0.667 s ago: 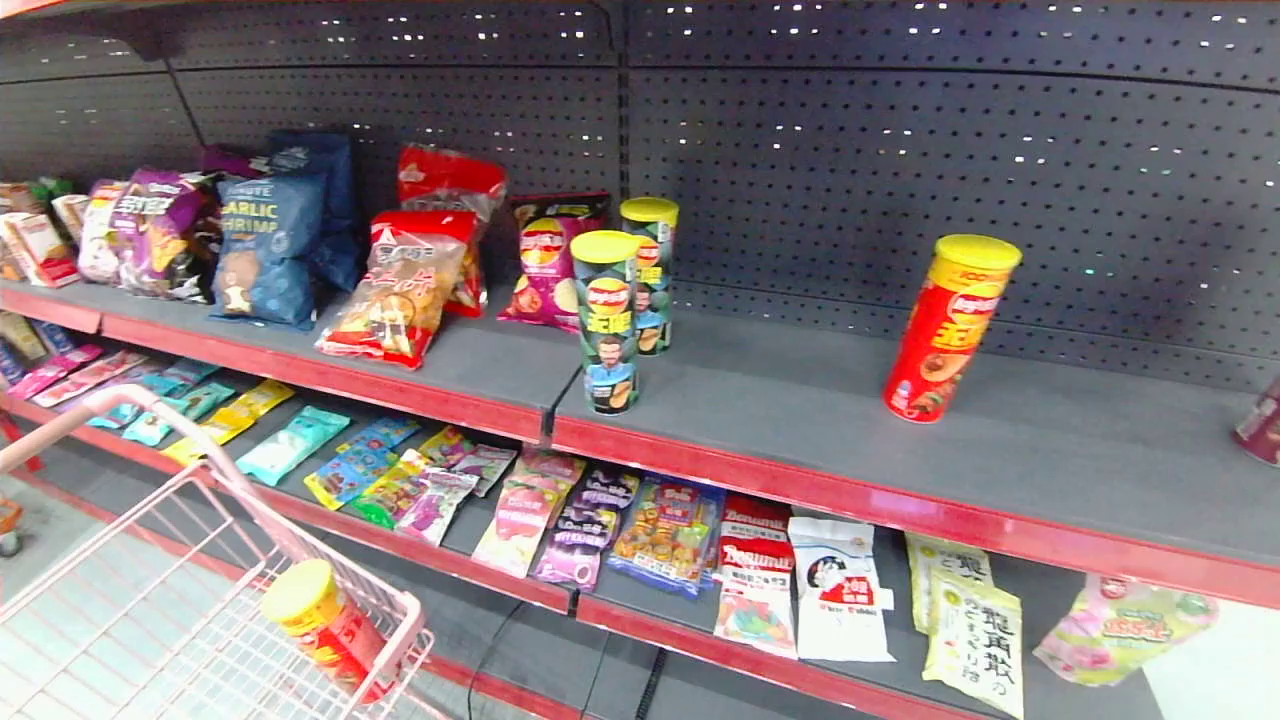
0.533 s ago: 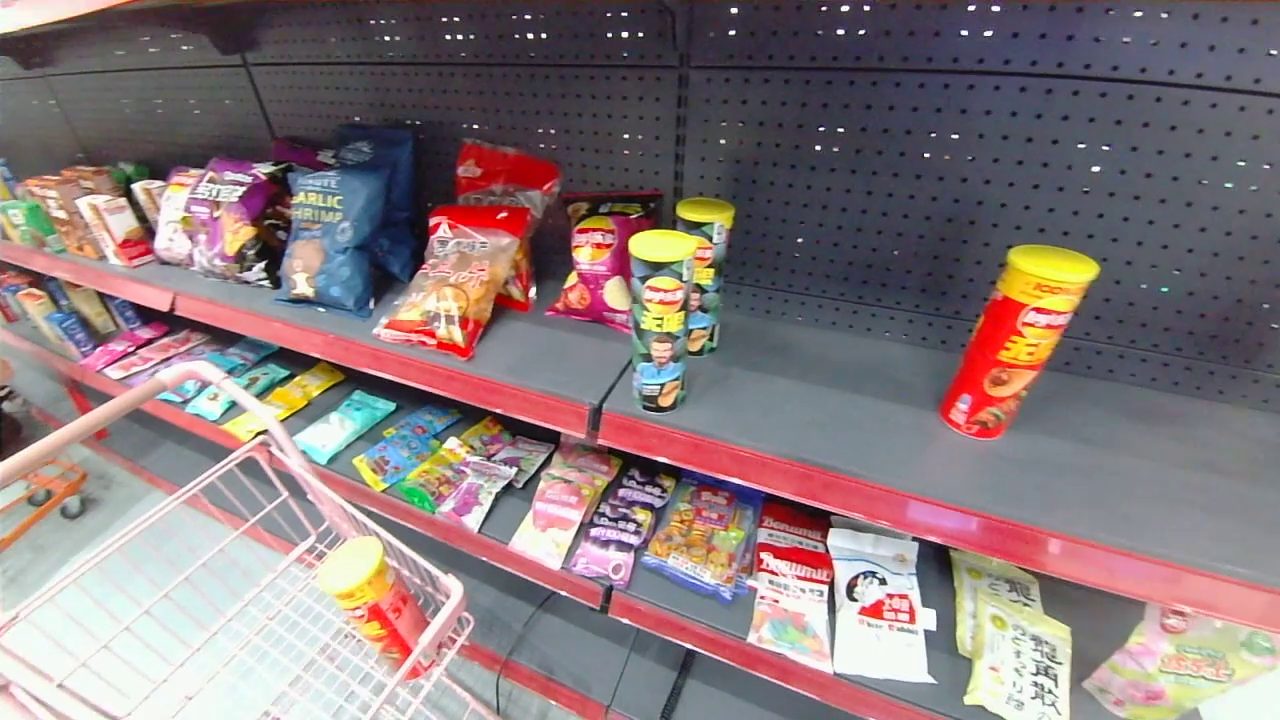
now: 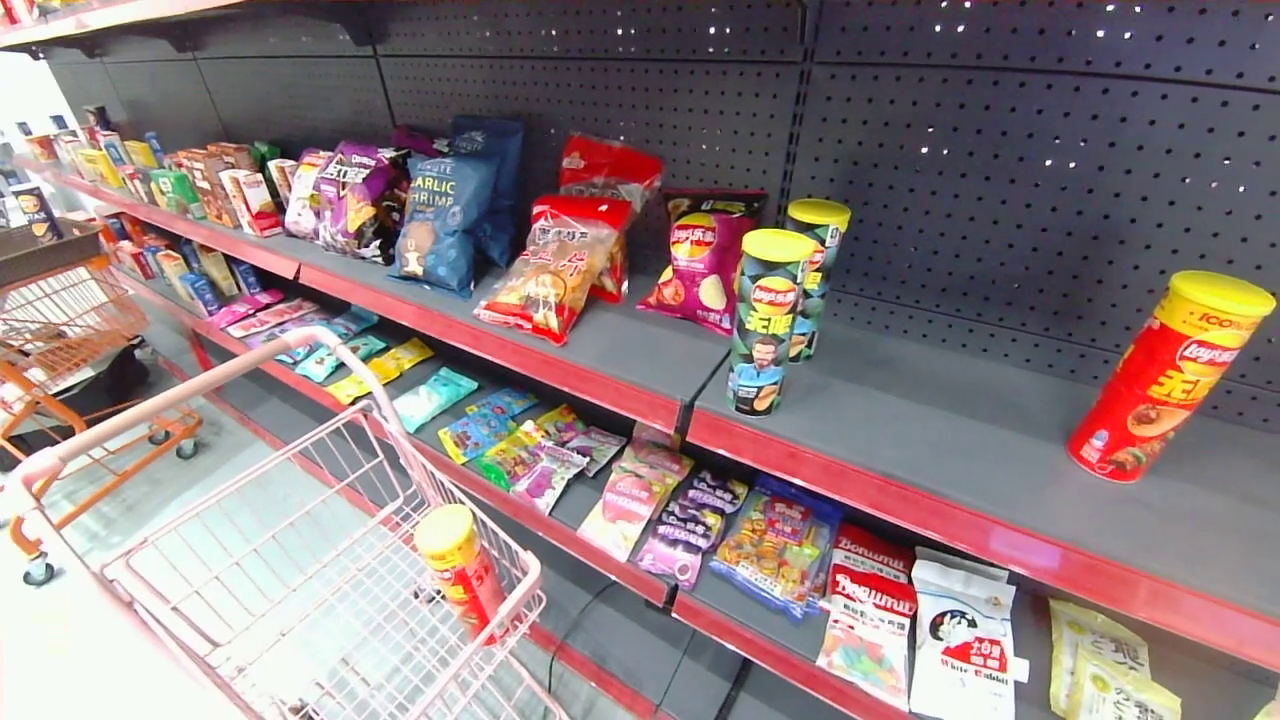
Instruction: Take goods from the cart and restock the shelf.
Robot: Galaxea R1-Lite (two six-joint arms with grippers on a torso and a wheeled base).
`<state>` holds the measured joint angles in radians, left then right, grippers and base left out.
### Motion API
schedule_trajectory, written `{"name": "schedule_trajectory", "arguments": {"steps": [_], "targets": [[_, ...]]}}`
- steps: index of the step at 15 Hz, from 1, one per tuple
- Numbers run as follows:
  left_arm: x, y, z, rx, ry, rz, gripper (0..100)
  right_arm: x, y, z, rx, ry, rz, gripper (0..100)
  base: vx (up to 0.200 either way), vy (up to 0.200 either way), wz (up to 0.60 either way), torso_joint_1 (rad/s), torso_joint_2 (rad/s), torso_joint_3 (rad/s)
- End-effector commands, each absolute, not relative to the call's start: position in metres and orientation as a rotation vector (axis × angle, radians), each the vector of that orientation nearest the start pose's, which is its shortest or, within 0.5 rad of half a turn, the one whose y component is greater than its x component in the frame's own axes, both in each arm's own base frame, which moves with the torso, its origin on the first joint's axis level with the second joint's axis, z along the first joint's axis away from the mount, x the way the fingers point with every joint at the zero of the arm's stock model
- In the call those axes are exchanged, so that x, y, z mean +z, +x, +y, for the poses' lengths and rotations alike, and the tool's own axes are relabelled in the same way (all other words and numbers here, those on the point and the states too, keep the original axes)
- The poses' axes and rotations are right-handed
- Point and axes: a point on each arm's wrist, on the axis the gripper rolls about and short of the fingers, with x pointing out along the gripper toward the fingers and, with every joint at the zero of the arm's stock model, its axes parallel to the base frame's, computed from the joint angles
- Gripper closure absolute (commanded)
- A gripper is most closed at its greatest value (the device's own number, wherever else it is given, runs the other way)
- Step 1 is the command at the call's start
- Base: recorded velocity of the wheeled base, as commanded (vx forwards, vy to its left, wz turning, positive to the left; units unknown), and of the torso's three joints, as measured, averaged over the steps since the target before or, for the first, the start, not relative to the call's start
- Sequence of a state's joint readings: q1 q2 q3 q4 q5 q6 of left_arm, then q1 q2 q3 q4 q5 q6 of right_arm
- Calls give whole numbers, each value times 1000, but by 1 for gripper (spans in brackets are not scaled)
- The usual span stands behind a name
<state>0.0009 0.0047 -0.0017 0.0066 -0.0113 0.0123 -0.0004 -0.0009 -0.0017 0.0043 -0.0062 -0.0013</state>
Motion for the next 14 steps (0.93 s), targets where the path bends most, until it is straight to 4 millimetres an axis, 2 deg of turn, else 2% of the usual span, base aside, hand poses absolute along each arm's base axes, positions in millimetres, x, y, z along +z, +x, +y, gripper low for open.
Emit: {"name": "schedule_trajectory", "arguments": {"steps": [1,14], "targets": [[76,-23,0,-9,12,8,0,75,-23,0,-6,-2,3,0,0,0,0,-134,334,178],[75,-22,0,-12,14,14,0,75,-23,0,-6,0,3,0,0,0,0,-151,367,212]]}}
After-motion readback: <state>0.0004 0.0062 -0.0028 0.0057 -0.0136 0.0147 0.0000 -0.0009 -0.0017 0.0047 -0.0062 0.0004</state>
